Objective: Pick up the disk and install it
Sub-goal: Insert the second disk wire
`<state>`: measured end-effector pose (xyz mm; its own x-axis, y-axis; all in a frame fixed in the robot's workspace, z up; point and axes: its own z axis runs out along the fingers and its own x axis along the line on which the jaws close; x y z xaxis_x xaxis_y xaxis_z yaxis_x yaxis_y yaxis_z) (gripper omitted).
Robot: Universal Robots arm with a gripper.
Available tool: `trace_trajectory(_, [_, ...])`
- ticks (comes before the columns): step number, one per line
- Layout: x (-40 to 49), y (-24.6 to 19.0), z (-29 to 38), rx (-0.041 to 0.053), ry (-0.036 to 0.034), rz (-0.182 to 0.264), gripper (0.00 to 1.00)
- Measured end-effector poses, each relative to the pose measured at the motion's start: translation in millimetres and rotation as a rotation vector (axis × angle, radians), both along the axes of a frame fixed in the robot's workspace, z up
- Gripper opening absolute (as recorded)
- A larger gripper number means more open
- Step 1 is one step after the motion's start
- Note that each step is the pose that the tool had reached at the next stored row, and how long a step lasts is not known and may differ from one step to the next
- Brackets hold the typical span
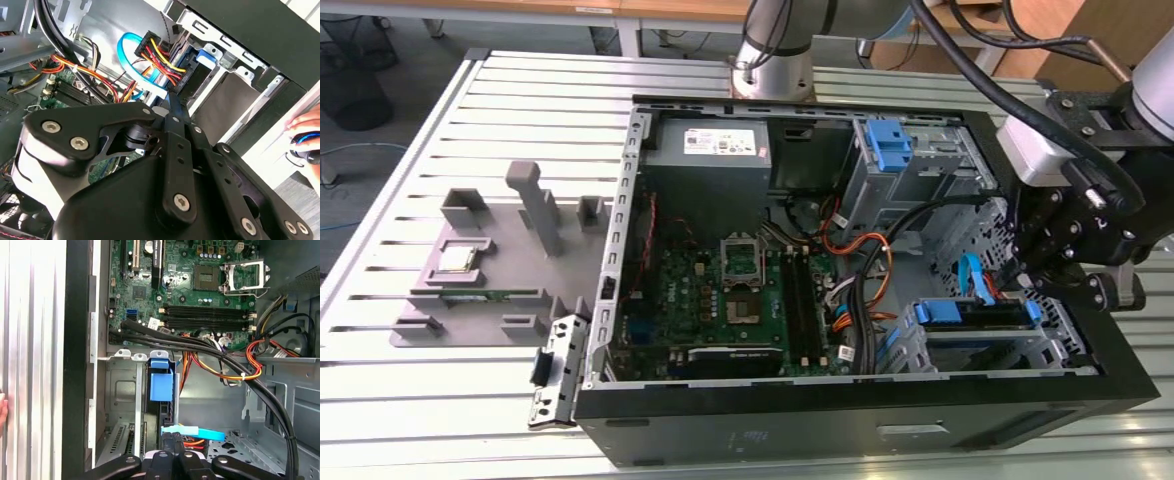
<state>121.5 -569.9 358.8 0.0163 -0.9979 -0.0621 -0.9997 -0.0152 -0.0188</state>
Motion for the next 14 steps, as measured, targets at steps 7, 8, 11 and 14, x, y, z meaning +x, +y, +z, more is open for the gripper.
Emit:
trace_trajectory(7, [7.8, 0.0, -1.1, 0.0001, 0.0000, -0.013, 0.10])
trace_trajectory(8, [9.8, 0.0, -1.3, 0.0002, 0.0000, -0.015, 0.10])
trace_trajectory(11, [14.0, 0.0, -3.4, 0.0003, 0.0000, -0.025, 0.10])
trace_trajectory(14, [14.5, 0.0, -8.7, 0.0003, 0.0000, -0.048, 0.10])
